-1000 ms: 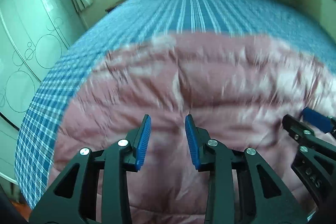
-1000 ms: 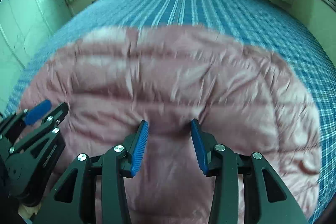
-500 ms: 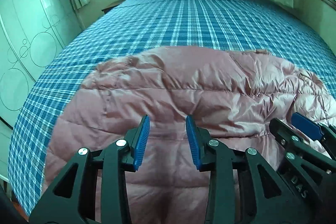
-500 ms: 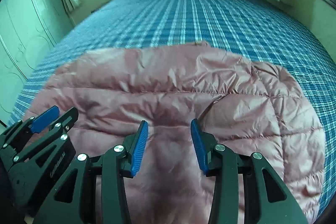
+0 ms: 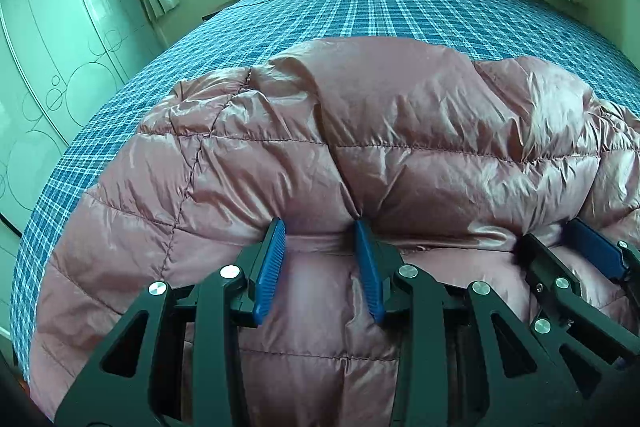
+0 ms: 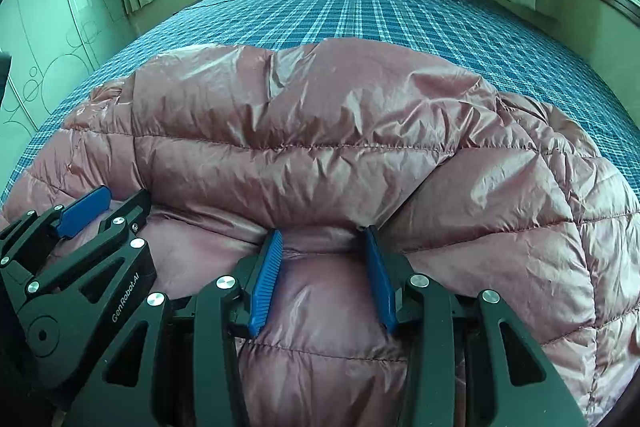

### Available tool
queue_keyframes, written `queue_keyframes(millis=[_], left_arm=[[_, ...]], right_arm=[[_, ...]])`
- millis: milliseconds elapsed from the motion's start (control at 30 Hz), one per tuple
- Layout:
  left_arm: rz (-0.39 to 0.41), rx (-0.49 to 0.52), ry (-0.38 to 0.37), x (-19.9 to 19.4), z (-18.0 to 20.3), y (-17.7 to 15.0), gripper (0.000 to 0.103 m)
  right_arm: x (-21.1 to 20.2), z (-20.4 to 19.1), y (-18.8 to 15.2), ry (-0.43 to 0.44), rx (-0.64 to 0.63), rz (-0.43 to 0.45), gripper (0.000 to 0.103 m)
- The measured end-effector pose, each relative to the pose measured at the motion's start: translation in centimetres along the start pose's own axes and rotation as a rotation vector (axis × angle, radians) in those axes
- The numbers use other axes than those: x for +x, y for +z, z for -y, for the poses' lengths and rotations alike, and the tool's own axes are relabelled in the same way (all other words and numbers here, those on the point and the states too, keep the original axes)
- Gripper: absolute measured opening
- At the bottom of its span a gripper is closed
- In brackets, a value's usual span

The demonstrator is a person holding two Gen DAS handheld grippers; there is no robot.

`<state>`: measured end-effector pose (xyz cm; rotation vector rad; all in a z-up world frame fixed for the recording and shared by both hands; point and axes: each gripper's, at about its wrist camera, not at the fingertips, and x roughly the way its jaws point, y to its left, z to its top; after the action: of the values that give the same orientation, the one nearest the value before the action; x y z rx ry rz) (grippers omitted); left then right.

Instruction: Fold large clothes

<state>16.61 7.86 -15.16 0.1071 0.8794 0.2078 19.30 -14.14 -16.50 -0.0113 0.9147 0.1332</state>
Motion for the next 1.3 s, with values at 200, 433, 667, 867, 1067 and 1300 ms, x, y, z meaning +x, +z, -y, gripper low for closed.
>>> queue_keyframes(millis=[200,433,667,867,1067,1300], left_arm=[[0.008,-0.017,-0.023,-0.2,-0.5,-0.1,0.036],[0.008,-0.075,-0.079,-2.6,-4.1,-1.1,0.054],[-0.001,-0.185,-0.058,-5.2,-10.8,-3.2,0.063],[-0.049,-0.354,-0.053,-5.4,-18.2,-5.3,0.068],[-0.134,-0.497,-0.332,-3.6,-20.6,-6.3,0.068],[-0.190,-0.521,-0.522,0.5,-20.4,-5.0,0.068]], right_arm=[[-0.3,-0.2,-0.3,0.001,0.003,0.014,0.043],[-0.6,-0.5,-0.9,0.000,0.001,0.029,0.043],[-0.7,-0.3,-1.0,0.003,0.000,0.039,0.043],[-0.9,-0.5,-1.1,-0.004,-0.005,0.044,0.043],[-1.0,-0.7,-1.2,-0.017,-0.013,0.047,0.043],[-1.0,-1.1,-1.2,-0.026,-0.017,0.049,0.043]])
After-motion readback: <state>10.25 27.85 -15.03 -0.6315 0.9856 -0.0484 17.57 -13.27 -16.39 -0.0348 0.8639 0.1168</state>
